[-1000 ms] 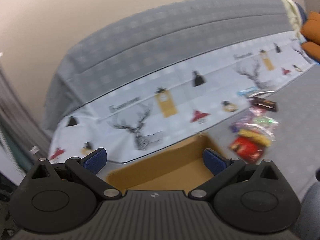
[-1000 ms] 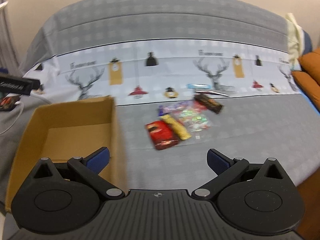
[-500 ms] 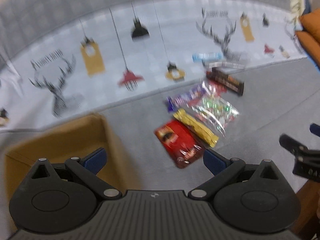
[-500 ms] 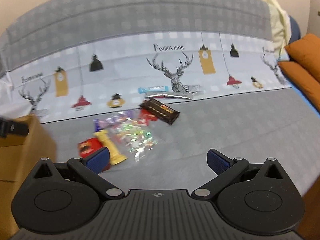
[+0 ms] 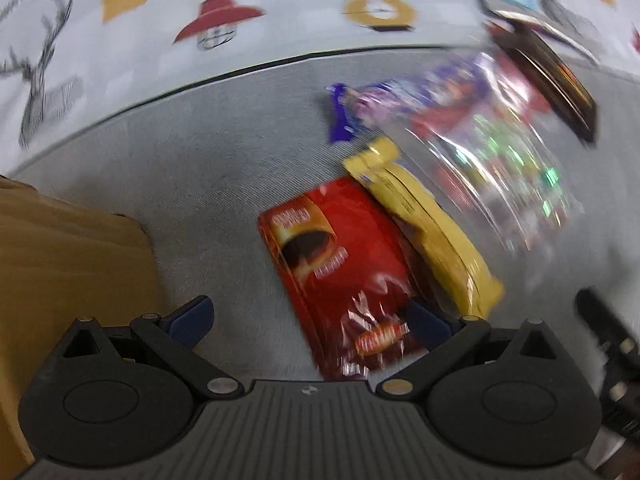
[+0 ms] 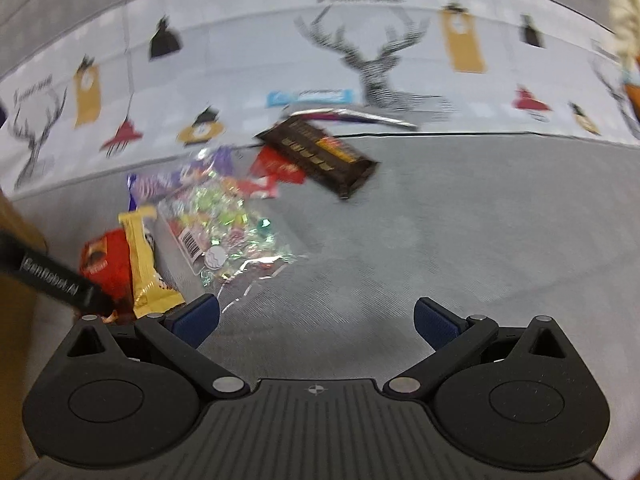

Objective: Organize snacks
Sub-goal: 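Move both tools to the snack pile, grasp red pouch with left while right grasps candy bag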

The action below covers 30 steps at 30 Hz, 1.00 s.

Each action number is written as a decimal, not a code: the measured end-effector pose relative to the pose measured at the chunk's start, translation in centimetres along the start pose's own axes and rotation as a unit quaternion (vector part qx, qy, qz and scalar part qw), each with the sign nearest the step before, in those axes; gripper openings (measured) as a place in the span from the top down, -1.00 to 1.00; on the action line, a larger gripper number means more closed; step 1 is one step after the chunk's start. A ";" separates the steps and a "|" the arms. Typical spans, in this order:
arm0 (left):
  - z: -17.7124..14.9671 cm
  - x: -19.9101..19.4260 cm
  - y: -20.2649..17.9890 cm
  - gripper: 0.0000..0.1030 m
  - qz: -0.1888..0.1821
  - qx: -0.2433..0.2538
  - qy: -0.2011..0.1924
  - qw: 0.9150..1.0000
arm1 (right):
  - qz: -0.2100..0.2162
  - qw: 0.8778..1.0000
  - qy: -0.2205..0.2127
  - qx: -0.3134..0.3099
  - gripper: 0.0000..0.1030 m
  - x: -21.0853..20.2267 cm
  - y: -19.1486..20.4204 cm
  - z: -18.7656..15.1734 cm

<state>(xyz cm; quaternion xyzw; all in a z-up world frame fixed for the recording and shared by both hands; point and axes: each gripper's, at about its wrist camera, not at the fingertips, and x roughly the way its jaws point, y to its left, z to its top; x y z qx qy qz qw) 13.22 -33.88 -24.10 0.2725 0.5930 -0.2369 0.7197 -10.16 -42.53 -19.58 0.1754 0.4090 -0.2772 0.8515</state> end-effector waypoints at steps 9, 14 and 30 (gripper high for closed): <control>1.8 2.2 2.7 -1.00 -0.046 -0.086 0.026 0.995 | 0.055 0.991 0.009 -0.120 -1.00 7.2 4.0 3.8; 1.7 2.2 3.5 -1.00 -0.036 -0.126 0.018 0.991 | 0.094 0.986 0.019 -0.139 -1.00 10.1 5.5 5.1; -5.7 -5.9 2.9 -0.03 -0.091 -0.059 -0.061 0.992 | 0.024 0.992 -0.109 -0.061 0.79 -1.4 3.9 -0.5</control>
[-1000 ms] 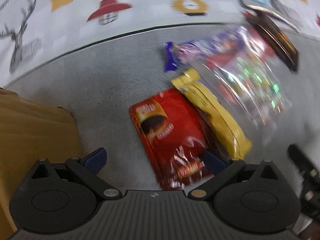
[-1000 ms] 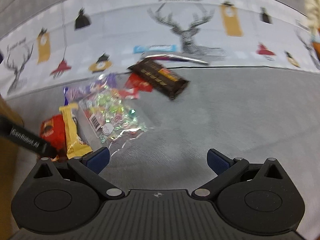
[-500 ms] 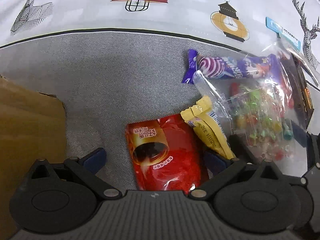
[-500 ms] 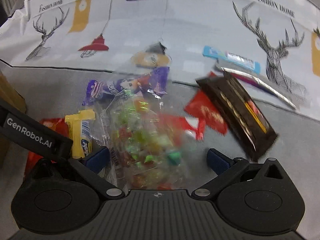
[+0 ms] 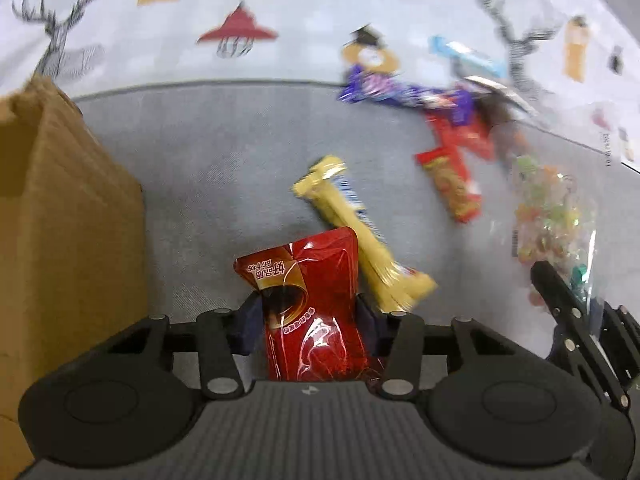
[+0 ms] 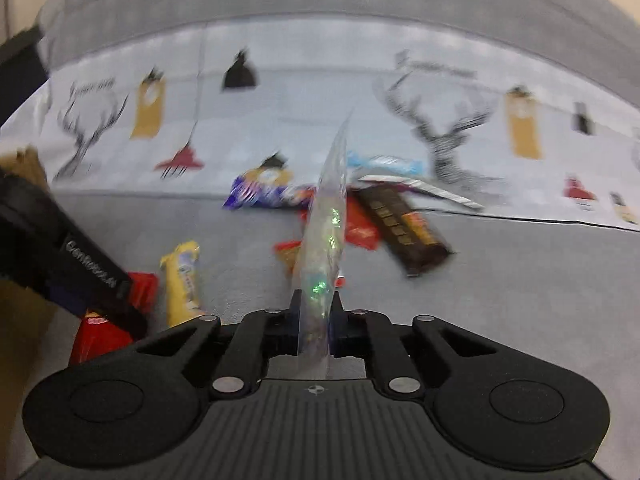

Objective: Organize snacks
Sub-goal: 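Move both tools to the snack pile, grasp red pouch with left while right grasps candy bag, then carry red pouch with left and candy bag with right into the box, release both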

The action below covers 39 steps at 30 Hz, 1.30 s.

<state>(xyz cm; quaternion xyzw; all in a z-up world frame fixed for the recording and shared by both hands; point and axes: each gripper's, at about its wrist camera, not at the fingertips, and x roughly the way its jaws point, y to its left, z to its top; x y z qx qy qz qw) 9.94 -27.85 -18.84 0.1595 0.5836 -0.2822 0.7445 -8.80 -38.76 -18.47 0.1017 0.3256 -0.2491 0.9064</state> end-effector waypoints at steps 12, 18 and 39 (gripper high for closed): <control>-4.6 -10.3 -0.3 -0.03 -0.041 0.038 -0.083 0.995 | -0.050 0.993 -0.098 -0.036 0.79 -11.6 4.3 -1.2; -9.4 -17.8 4.0 -0.03 -0.077 0.022 -0.111 0.991 | -0.011 0.993 -0.114 0.010 0.79 -18.0 6.3 -0.7; -25.7 -30.9 22.5 -0.03 -0.018 -0.095 -0.210 0.973 | 0.149 0.980 -0.105 -0.075 0.79 -31.3 24.2 -1.3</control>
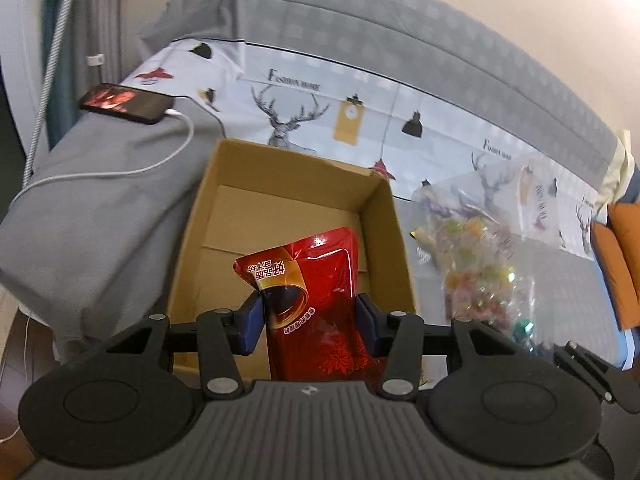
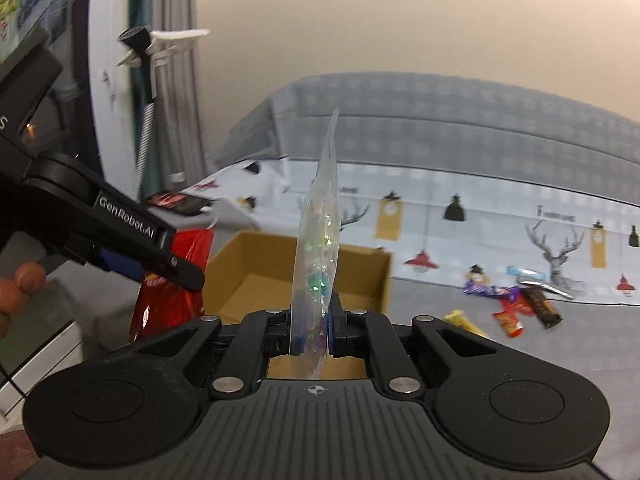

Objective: Organize snacks
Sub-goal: 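Carry red pouch with left and candy bag with right into the box, release both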

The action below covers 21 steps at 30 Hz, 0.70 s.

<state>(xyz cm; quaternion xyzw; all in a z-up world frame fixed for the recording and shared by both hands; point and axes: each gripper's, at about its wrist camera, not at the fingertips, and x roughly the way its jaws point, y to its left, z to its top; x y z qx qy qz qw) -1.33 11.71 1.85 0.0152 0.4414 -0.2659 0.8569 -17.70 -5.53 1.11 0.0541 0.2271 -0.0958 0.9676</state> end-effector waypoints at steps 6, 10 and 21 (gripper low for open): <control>-0.8 -1.0 1.9 -0.03 -0.002 -0.013 -0.013 1.000 | 0.013 1.000 0.023 -0.017 0.79 -0.9 3.7 -0.2; -1.1 -1.6 2.7 -0.03 -0.006 -0.017 -0.021 1.000 | 0.011 0.999 0.026 -0.035 0.79 -1.2 4.8 -0.2; -1.3 -1.8 3.3 -0.03 -0.007 -0.023 -0.023 0.999 | 0.014 0.998 0.031 -0.056 0.79 -1.1 5.6 0.1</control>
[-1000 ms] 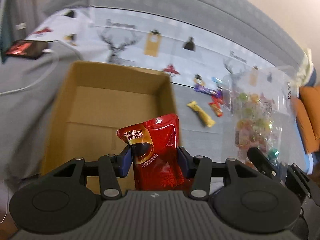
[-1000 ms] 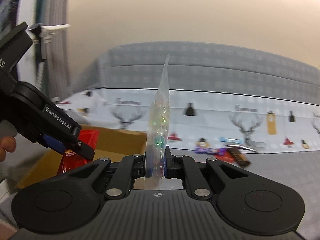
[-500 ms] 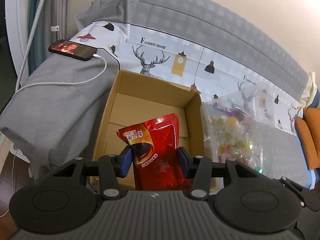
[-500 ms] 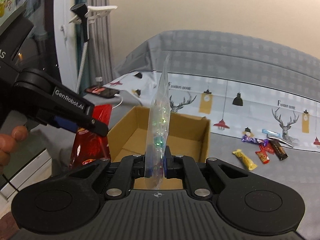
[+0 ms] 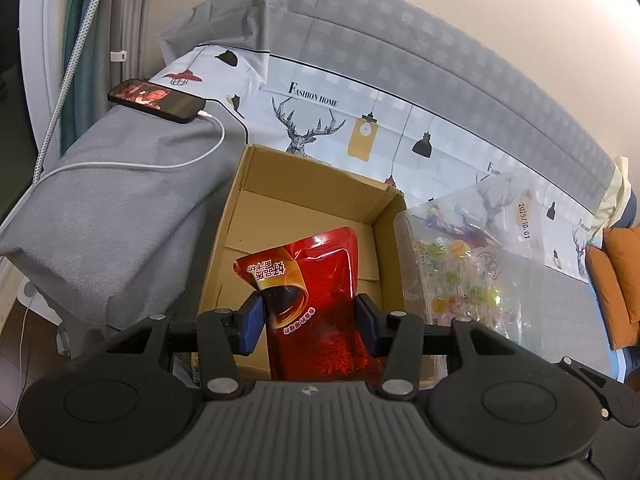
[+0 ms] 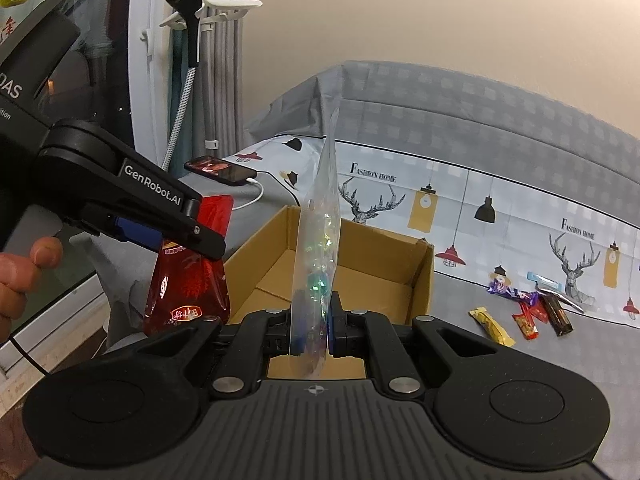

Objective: Organize snacks
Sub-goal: 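Carry red pouch with left and candy bag with right into the box, release both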

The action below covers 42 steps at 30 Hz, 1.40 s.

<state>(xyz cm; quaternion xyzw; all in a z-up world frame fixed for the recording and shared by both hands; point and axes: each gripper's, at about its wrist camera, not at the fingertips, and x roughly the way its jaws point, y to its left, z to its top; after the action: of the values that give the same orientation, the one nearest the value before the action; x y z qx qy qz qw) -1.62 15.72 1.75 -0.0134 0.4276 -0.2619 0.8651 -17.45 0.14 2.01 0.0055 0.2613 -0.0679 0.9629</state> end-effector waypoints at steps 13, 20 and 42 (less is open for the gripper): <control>0.3 1.4 -0.6 -0.03 0.006 0.009 0.015 1.000 | 0.001 1.000 0.009 0.012 0.79 0.7 -0.2 0.0; 0.7 2.9 -0.6 -0.03 0.014 0.014 0.027 0.999 | 0.001 1.000 0.019 0.024 0.79 1.5 -0.4 0.1; 4.6 11.9 -1.4 -0.03 0.070 0.065 0.057 0.994 | -0.005 0.993 0.067 0.095 0.79 9.2 -3.4 -0.8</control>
<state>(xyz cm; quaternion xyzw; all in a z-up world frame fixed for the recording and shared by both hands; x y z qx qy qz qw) 7.12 8.03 -3.68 0.0885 0.4583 -0.2280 0.8545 -10.44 -4.33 -3.23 0.0998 0.3177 -0.0967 0.9380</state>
